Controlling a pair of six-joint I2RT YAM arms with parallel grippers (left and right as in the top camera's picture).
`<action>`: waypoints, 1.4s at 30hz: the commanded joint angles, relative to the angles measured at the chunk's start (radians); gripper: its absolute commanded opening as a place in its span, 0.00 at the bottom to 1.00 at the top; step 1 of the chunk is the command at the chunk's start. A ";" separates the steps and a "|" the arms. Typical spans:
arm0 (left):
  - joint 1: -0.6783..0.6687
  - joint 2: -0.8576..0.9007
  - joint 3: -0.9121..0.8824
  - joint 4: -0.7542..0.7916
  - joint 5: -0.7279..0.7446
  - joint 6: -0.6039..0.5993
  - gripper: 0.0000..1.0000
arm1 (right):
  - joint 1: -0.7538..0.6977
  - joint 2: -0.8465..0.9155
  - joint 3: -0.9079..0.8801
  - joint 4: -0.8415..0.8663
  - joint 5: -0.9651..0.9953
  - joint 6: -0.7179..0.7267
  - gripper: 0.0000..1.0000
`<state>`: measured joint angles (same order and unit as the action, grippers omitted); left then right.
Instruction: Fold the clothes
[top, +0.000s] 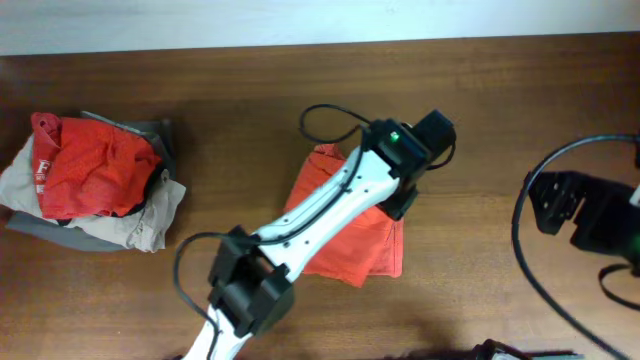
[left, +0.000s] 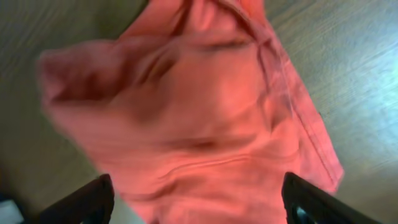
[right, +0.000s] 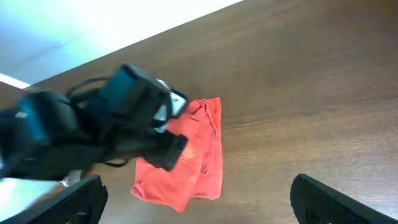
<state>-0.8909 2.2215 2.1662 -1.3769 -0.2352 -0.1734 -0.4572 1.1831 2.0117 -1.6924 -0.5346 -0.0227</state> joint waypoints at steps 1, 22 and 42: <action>-0.011 0.068 -0.022 0.055 -0.008 0.084 0.93 | 0.008 0.023 0.000 -0.006 0.013 0.004 0.99; 0.063 0.144 -0.006 0.392 -0.153 0.091 0.00 | 0.008 0.085 -0.029 -0.006 0.012 0.005 0.99; 0.156 0.054 0.201 0.252 -0.357 0.157 0.96 | 0.008 0.095 -0.060 -0.003 0.013 0.004 0.99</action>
<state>-0.7807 2.3581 2.3299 -1.1130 -0.6258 -0.0570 -0.4564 1.2724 1.9812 -1.6924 -0.5308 -0.0227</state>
